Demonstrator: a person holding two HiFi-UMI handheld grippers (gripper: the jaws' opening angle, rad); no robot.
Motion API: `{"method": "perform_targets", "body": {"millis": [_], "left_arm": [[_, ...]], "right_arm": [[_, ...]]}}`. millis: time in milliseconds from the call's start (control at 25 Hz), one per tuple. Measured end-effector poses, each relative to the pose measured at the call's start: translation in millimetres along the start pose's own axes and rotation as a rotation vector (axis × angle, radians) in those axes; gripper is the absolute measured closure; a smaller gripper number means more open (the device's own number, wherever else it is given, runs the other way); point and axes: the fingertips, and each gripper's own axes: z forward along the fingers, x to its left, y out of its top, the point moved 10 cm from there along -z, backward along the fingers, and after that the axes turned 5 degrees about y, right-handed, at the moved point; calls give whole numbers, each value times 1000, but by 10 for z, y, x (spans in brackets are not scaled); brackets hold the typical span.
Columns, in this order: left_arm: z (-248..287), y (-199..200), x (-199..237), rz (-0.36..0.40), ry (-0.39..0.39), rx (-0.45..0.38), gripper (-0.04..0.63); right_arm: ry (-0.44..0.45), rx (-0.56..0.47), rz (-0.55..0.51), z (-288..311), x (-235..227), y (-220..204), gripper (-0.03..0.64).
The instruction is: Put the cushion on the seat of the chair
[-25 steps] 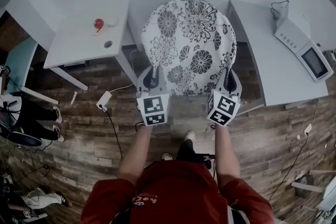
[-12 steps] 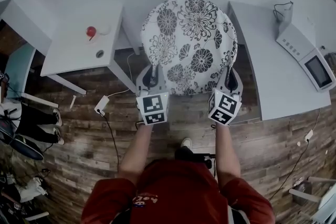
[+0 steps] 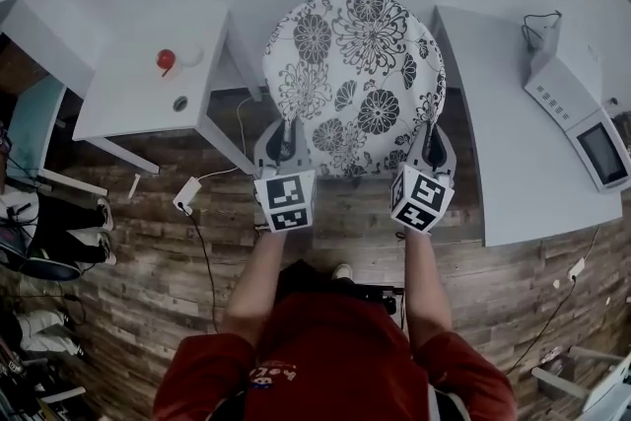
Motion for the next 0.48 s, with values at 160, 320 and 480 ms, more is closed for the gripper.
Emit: {"method": "perform_targets", "body": {"millis": [160,320,480], "left_arm": [[112,-79,-10,-6,4,10,538],[162,-124,27,-18,-3,3,538],[210,-158,40,-26,-19,-1,538]], "right_arm": [[6,6,-2,104,-10,-70,572],[0,6,-15,138,37,-94,572],[-16,10,-28,140,53,-110,572]]}}
